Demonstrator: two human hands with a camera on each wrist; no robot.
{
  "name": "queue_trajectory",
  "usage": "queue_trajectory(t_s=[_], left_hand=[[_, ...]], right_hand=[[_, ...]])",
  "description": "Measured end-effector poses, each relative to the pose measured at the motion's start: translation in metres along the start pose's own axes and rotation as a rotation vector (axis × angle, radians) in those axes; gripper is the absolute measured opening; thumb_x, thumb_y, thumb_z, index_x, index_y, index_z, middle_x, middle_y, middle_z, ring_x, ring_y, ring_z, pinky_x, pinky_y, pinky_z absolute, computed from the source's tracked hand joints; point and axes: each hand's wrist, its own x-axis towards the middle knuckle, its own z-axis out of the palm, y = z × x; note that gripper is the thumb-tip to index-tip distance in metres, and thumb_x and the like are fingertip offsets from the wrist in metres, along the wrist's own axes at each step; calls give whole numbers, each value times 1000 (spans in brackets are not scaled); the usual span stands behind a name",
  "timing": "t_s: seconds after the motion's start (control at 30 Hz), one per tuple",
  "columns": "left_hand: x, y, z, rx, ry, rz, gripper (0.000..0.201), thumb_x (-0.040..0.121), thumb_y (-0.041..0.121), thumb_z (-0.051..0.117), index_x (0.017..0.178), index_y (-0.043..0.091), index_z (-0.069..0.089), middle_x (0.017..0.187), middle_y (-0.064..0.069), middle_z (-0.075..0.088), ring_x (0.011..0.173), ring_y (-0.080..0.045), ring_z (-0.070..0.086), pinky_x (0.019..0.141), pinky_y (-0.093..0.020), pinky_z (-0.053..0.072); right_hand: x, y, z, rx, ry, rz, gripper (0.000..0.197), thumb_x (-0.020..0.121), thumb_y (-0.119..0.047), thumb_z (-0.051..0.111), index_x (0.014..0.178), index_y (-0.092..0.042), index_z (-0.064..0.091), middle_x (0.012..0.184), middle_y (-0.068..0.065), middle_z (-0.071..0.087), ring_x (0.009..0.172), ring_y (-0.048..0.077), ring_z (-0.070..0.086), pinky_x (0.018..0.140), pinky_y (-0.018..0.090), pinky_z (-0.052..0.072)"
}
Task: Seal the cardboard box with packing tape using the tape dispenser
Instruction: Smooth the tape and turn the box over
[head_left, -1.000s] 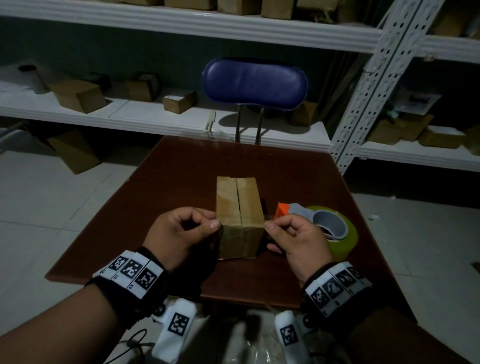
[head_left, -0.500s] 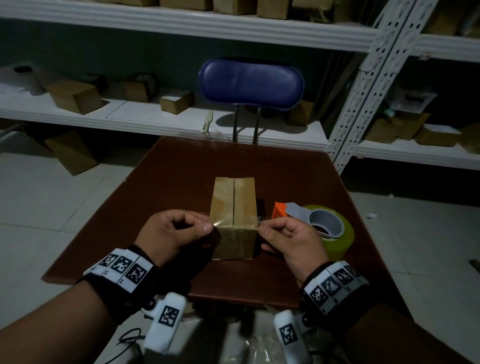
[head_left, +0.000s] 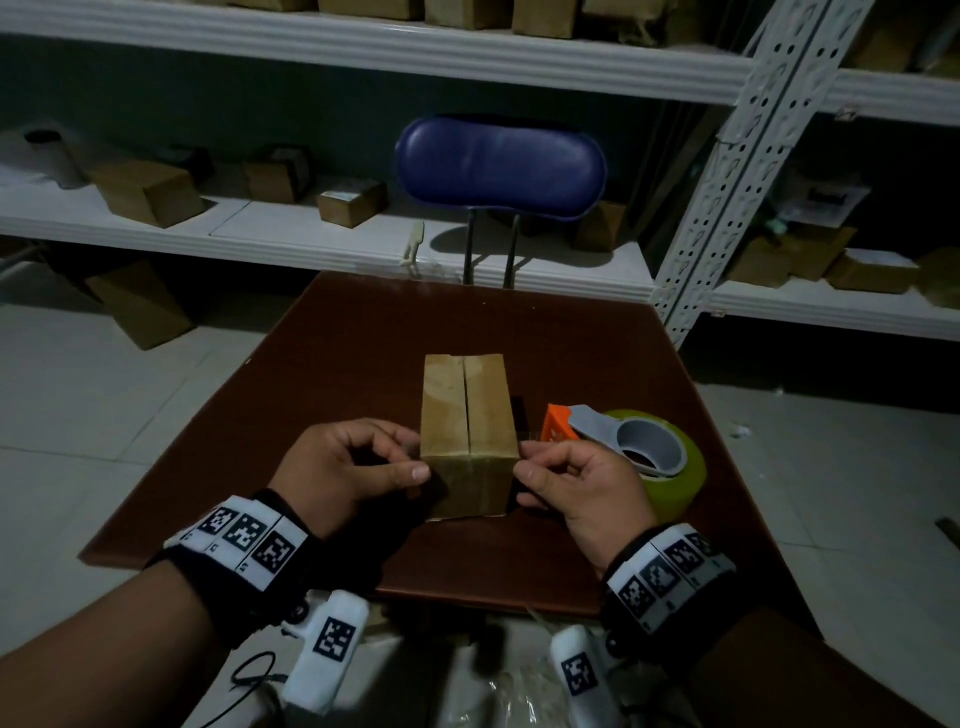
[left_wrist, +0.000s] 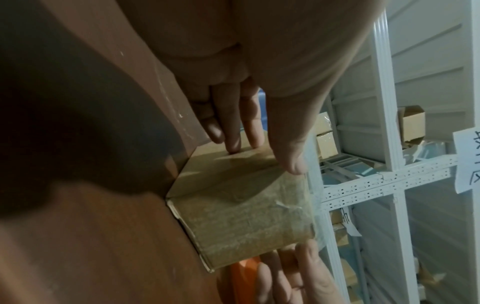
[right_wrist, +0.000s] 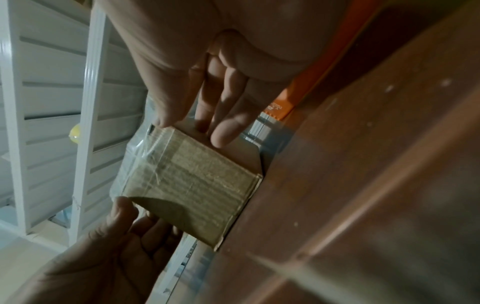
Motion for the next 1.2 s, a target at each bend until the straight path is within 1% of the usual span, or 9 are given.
queue_trajectory(t_s=[0.33,0.4,0.47,0.63,0.73,0.8,0.93,1.07,1.2], left_hand=[[1,-1,6,74,54,71,27,57,23,84,66,2,69,93,-4,76,87,-15,73,77,-26,53],[-2,4,9,49,61,67,30,58,18,85,77,3,68,93,-9,75,85,-17,72,74,-23,54],[-7,12,13,-21,91,45,52,56,10,87,98,5,59,97,-12,71,81,-16,69,70,-18,55],[-8,20,26,202,160,11,105,38,39,93,128,24,41,113,12,58,86,2,66,68,-11,50],[-5,15,33,449,187,58,114,36,63,88,134,21,47,123,8,56,101,-3,60,81,-23,54],[-3,14,33,532,199,77,116,37,71,82,135,19,51,126,6,54,104,-9,60,87,-31,56],[2,11,24,510,160,108,111,37,72,78,133,19,57,122,7,57,103,-8,61,90,-30,55],[4,8,17,452,112,139,93,44,57,82,129,25,61,115,12,60,100,0,60,82,-12,46],[7,9,6,412,47,158,85,48,50,83,127,26,63,114,13,63,102,5,59,84,-4,45]], right_hand=[[-3,-4,4,-245,53,-78,16,88,-13,75,76,-12,66,103,-10,72,60,13,73,55,23,55],[-3,-5,4,-234,51,-87,16,87,-13,77,75,-14,67,102,-9,72,63,11,73,55,23,55],[-4,-6,5,-210,53,-99,15,85,-11,78,74,-14,68,100,-7,73,71,10,74,56,24,57],[-10,-7,14,-187,28,-106,19,84,-9,79,72,-18,68,99,-6,73,81,14,75,58,26,59],[-12,-5,18,-188,17,-97,20,84,-9,79,71,-21,68,101,-7,72,83,14,75,58,23,57],[-12,-4,18,-192,11,-89,21,84,-9,79,71,-21,68,103,-5,72,87,14,74,58,24,58],[-10,-5,14,-204,-6,-80,19,86,-7,77,73,-17,66,101,-9,71,86,11,74,59,22,57],[-8,-6,9,-223,-16,-70,17,87,-8,76,75,-14,66,102,-9,70,86,10,74,60,24,58],[-6,-5,8,-228,-20,-65,14,87,-9,76,77,-14,67,106,-4,71,93,9,73,63,27,61]])
